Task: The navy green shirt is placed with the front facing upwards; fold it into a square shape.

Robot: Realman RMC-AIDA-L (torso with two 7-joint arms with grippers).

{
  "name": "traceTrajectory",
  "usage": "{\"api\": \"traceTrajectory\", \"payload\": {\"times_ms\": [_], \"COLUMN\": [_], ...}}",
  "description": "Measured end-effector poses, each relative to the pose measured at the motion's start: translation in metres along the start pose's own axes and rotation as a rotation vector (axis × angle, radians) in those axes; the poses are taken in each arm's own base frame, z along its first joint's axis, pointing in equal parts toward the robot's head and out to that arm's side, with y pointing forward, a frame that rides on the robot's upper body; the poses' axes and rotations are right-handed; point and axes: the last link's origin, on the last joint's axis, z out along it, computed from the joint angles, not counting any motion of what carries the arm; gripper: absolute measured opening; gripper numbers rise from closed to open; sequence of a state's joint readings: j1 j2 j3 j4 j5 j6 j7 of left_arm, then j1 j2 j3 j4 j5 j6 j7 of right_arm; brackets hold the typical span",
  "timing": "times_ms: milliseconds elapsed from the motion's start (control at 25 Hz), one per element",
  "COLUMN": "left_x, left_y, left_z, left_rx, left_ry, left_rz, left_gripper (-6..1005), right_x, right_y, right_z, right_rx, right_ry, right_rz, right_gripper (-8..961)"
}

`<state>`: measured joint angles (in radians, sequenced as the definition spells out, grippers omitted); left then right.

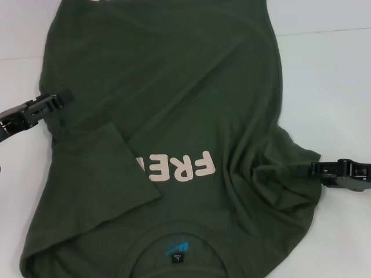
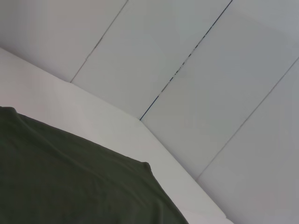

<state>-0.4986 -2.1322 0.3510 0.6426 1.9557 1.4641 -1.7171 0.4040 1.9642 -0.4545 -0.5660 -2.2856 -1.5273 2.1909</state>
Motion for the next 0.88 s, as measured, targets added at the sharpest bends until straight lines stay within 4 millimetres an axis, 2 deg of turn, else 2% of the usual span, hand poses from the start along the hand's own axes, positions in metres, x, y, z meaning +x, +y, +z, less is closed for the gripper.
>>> {"api": "traceTrajectory", "payload": {"times_ms": [80, 200, 440, 880], "left_x": [-0.0001, -0.0006, -0.0005, 0.0004], "left_y": [-0.0006, -0.0006, -0.0008, -0.0013], "left_z": [0.0001, 0.0006, 0.0003, -0.0004], "left_rx": [0.004, 0.005, 0.006, 0.008], "left_ry": [0.000, 0.000, 0.001, 0.006], "left_rz": [-0.001, -0.002, -0.003, -0.008], "left_gripper": [889, 889, 889, 888], "right_x": [0.0007, 0.0009, 0.0007, -0.0013], "right_y": [-0.0001, -0.0008, -0.0022, -0.0026], "right_z": [0.0010, 0.0028, 0.0041, 0.0039], "right_rx": [0.003, 0.014, 0.023, 0.028], "right_ry": [0.005, 0.013, 0.010, 0.003], "right_rz": [-0.002, -0.007, -0.006, -0.007], "right_gripper": [688, 474, 235, 20]}}
